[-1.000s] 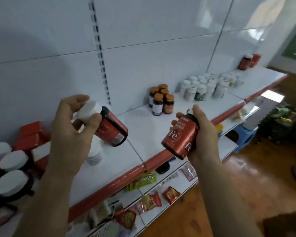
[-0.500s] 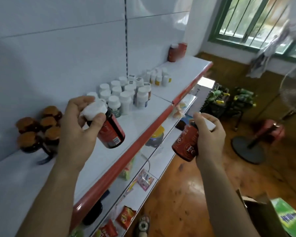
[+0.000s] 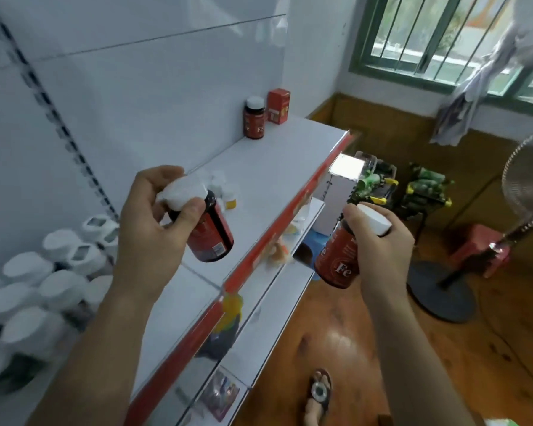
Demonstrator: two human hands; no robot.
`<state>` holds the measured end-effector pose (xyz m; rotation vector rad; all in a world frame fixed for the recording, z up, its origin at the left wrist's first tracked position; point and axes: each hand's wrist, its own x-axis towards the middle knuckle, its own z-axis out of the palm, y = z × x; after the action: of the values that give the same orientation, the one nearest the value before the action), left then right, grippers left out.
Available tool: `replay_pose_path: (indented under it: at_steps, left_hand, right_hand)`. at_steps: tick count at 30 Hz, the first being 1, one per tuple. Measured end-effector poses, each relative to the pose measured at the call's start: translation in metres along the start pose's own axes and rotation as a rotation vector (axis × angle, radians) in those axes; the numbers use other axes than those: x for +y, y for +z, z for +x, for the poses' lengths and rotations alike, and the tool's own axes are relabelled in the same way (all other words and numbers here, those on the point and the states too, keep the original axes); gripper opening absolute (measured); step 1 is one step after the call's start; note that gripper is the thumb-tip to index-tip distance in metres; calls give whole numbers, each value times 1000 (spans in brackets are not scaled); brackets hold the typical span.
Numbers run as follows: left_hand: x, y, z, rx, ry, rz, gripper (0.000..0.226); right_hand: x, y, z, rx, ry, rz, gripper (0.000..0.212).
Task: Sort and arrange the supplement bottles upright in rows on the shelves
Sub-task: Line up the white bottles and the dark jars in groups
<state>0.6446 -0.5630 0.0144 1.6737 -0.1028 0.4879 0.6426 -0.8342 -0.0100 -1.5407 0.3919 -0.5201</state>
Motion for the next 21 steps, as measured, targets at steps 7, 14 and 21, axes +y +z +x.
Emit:
replay_pose_path:
  at_steps: [7,14,21]
  left_hand:
    - [-41,125,78,120,-91,108,38]
    - [-70,209,155,254,-144,181,40]
    - [-125,268,239,299,-170,258,42]
  right_hand:
    - [16,11,183,-234,0,-62,21]
    - [17,66,346,-441,-159,-290,49]
    - [40,125,447,-572,-339,-529,59]
